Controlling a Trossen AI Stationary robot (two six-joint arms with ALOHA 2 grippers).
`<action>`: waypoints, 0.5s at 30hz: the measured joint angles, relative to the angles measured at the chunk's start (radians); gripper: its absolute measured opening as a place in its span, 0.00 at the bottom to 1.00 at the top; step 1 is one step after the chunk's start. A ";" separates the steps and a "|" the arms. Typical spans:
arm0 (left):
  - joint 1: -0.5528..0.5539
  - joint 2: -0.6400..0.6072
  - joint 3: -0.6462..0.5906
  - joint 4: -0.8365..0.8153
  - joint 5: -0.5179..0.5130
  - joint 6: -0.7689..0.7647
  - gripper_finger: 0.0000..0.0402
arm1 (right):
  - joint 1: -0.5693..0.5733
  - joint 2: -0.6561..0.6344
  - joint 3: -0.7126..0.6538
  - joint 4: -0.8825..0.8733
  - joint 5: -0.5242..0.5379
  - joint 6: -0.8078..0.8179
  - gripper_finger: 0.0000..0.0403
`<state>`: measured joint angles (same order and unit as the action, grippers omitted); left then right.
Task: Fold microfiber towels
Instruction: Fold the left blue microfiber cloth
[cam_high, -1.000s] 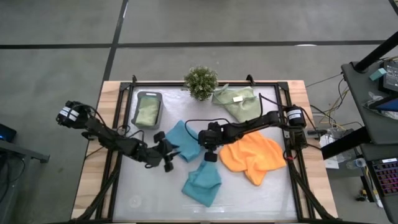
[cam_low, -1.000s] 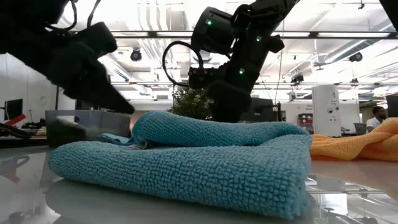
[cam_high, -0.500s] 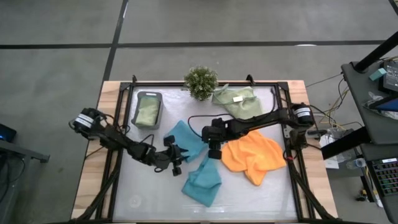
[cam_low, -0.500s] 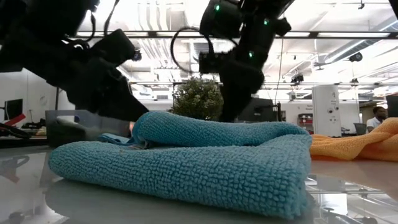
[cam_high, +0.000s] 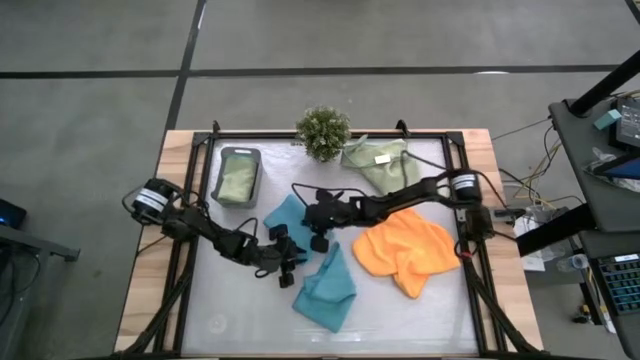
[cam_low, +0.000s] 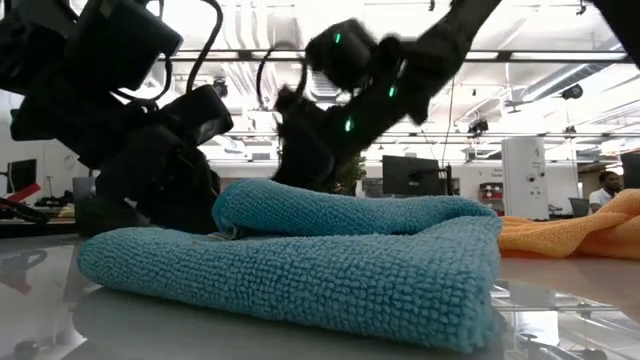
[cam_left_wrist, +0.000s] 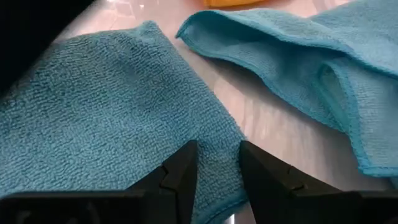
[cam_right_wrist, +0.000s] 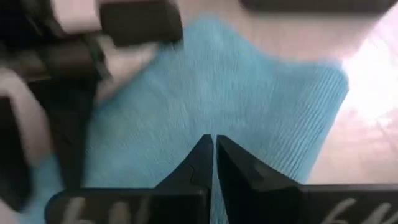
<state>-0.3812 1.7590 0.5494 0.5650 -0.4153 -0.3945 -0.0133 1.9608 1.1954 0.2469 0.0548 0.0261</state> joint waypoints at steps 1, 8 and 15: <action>0.000 0.000 0.000 0.000 0.006 -0.002 0.27 | -0.006 0.019 0.002 -0.002 0.001 0.000 0.03; 0.001 -0.014 -0.009 -0.004 0.030 -0.018 0.27 | -0.040 0.059 0.002 -0.025 0.012 0.016 0.02; 0.002 -0.155 -0.014 -0.149 0.040 -0.008 0.27 | -0.042 -0.018 0.007 -0.088 0.021 -0.024 0.02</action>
<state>-0.3791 1.6039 0.5352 0.4163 -0.3754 -0.4027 -0.0553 1.9431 1.2026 0.1589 0.0756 0.0024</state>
